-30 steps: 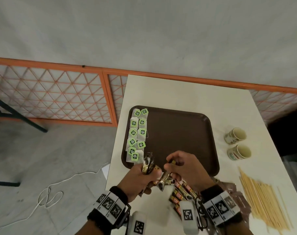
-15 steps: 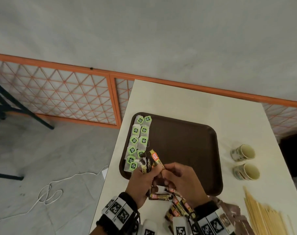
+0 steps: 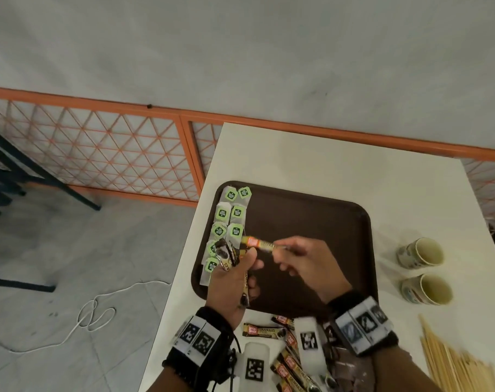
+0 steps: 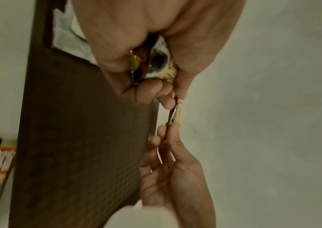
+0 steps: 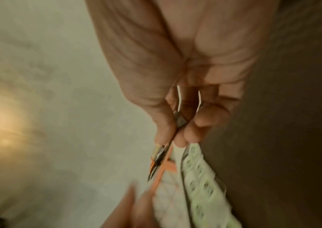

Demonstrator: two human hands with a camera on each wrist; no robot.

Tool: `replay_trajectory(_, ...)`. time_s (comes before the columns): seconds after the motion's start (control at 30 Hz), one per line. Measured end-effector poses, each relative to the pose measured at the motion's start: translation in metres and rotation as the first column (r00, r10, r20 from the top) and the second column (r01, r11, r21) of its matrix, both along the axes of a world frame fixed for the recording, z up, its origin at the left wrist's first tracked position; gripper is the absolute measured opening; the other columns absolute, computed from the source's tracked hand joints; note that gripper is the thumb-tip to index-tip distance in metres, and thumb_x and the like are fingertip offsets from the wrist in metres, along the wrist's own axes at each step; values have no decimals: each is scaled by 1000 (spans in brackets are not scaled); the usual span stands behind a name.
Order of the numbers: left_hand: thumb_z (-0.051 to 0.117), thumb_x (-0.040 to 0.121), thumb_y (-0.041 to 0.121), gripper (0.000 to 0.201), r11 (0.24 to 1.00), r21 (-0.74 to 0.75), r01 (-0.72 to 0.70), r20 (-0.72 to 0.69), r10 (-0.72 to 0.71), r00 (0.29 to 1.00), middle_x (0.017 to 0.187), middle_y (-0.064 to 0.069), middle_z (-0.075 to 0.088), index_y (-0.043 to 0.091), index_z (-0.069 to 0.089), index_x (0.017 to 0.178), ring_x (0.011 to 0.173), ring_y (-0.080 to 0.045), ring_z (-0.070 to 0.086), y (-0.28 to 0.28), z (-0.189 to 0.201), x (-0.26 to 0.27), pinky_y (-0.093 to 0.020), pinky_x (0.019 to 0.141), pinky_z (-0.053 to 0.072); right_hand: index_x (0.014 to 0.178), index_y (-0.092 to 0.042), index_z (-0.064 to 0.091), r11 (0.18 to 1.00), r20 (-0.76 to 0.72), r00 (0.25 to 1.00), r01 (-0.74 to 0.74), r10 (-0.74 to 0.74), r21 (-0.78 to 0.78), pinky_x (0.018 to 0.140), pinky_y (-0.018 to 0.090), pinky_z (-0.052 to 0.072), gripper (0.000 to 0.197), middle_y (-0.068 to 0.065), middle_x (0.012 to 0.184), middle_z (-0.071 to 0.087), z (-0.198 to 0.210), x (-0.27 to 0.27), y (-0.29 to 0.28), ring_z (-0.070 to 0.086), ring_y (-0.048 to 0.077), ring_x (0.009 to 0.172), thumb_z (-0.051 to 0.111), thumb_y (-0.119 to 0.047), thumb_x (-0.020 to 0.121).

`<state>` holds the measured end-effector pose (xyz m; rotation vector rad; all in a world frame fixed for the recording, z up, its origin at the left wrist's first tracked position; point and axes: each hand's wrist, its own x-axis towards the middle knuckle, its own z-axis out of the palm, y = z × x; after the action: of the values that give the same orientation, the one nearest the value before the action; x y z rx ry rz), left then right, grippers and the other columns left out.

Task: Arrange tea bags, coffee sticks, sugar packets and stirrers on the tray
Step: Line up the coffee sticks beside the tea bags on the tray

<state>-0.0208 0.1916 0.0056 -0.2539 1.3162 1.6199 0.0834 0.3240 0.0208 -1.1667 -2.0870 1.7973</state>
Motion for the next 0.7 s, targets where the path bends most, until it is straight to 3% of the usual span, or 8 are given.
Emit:
replay_trajectory(0.1, 72, 86, 21, 14, 996, -54, 66, -87, -71, 994, 70, -5, 61, 15, 64, 95, 49, -10, 45, -8, -3, -12, -22, 39, 35, 99, -9, 72, 988, 110, 982, 151, -153, 34, 51, 20, 43, 12, 10, 76, 70, -28, -30, 47, 55, 10, 58, 70, -11, 88)
replay_trajectory(0.2, 72, 86, 22, 12, 963, -136, 233, -187, -256, 949, 67, -7, 60, 12, 65, 86, 48, -10, 42, -30, -1, -16, -23, 42, 34, 100, -4, 73, 976, 227, 949, 210, -218, 61, 50, 21, 43, 18, 8, 72, 68, -59, -59, 88, 53, 11, 54, 72, -13, 84)
replay_trajectory(0.3, 72, 86, 19, 11, 935, -150, 321, -208, -347, 914, 66, -10, 60, 12, 68, 79, 46, -12, 39, -48, -1, -19, -23, 44, 33, 103, -7, 73, 984, 329, 929, 140, -169, 110, 59, 24, 49, 27, 3, 75, 68, -68, -85, 109, 59, 13, 62, 77, -23, 81)
replay_trajectory(0.4, 73, 86, 18, 11, 936, -173, 306, -171, -335, 927, 67, -12, 61, 9, 68, 82, 46, -12, 39, -55, -8, -29, -24, 43, 32, 114, -18, 67, 925, 481, 854, -1, -198, 381, 92, 35, 50, 37, 3, 112, 60, -63, -94, 115, 61, 23, 99, 78, -29, 80)
replay_trajectory(0.43, 73, 85, 18, 12, 935, -182, 305, -161, -334, 929, 66, -11, 61, 7, 68, 83, 46, -13, 39, -55, -11, -32, -24, 43, 32, 115, -19, 65, 891, 490, 845, -37, -214, 453, 95, 39, 49, 33, 4, 117, 54, -61, -95, 112, 59, 26, 104, 74, -26, 84)
replay_trajectory(0.53, 74, 85, 20, 13, 931, -171, 321, -153, -347, 925, 65, -9, 60, 9, 68, 81, 46, -12, 39, -52, -12, -40, -25, 44, 33, 106, -21, 67, 821, 466, 874, -162, -139, 547, 90, 44, 52, 16, 3, 109, 52, -64, -101, 102, 59, 26, 96, 65, -20, 91)
replay_trajectory(0.63, 73, 85, 20, 13, 926, -155, 345, -165, -368, 915, 65, -8, 61, 11, 68, 77, 46, -12, 40, -44, -11, -50, -24, 44, 33, 104, -20, 69, 787, 503, 864, -305, -7, 536, 86, 43, 52, 13, 3, 105, 54, -75, -112, 95, 58, 25, 96, 64, -20, 92)
replay_trajectory(0.7, 72, 85, 22, 15, 928, -143, 343, -179, -366, 913, 66, -10, 61, 9, 67, 80, 44, -12, 40, -42, -11, -56, -24, 44, 33, 103, -18, 70, 776, 500, 866, -314, -2, 548, 84, 40, 51, 13, 6, 104, 56, -82, -117, 95, 58, 26, 98, 62, -15, 93)
